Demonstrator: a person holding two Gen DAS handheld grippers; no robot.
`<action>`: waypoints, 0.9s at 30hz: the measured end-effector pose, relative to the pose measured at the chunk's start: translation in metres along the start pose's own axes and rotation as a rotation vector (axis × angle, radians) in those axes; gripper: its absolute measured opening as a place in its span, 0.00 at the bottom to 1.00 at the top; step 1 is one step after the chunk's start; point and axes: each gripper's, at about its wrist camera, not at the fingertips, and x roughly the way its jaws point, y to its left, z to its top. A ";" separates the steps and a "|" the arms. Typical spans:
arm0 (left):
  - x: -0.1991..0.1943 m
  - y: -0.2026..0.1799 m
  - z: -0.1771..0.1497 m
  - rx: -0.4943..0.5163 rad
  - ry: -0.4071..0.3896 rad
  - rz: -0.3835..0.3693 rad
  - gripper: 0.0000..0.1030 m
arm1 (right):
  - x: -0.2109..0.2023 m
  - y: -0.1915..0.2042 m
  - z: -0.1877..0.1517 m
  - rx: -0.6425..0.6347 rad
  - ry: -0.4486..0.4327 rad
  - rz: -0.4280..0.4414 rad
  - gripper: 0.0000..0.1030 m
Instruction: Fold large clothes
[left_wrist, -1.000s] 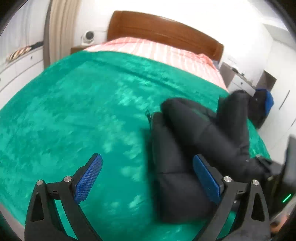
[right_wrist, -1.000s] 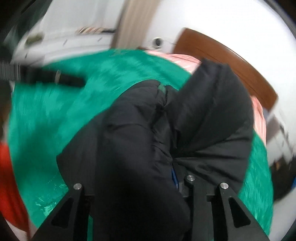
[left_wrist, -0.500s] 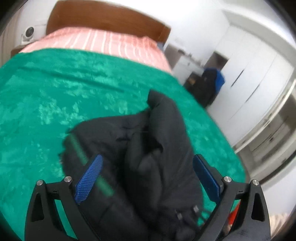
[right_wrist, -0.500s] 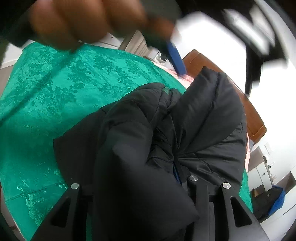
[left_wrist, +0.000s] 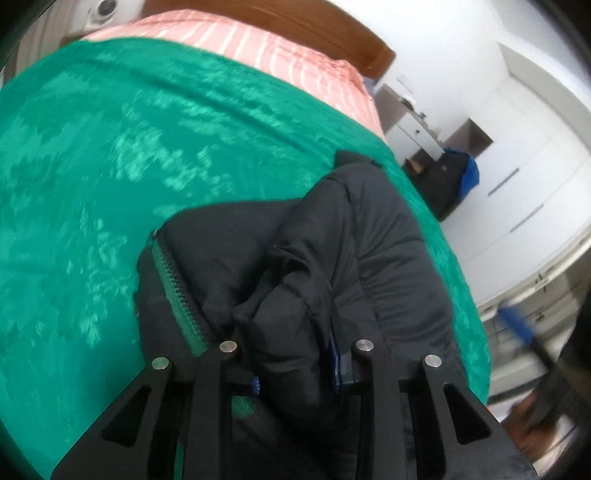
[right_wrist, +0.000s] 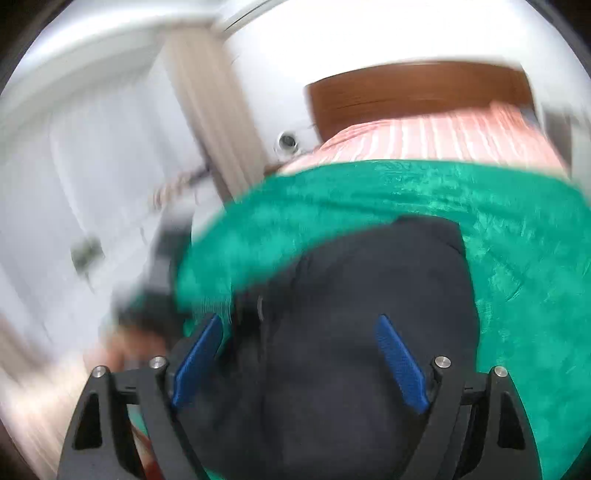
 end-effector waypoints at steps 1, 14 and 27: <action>-0.001 0.005 -0.004 -0.005 -0.009 -0.011 0.27 | -0.002 -0.012 0.014 0.090 0.002 0.094 0.82; 0.014 0.046 -0.023 -0.138 -0.066 -0.129 0.34 | 0.138 -0.051 -0.002 -0.069 0.080 -0.293 0.93; 0.051 0.051 -0.024 -0.129 -0.069 -0.094 0.33 | 0.179 -0.068 -0.030 -0.099 0.037 -0.364 1.00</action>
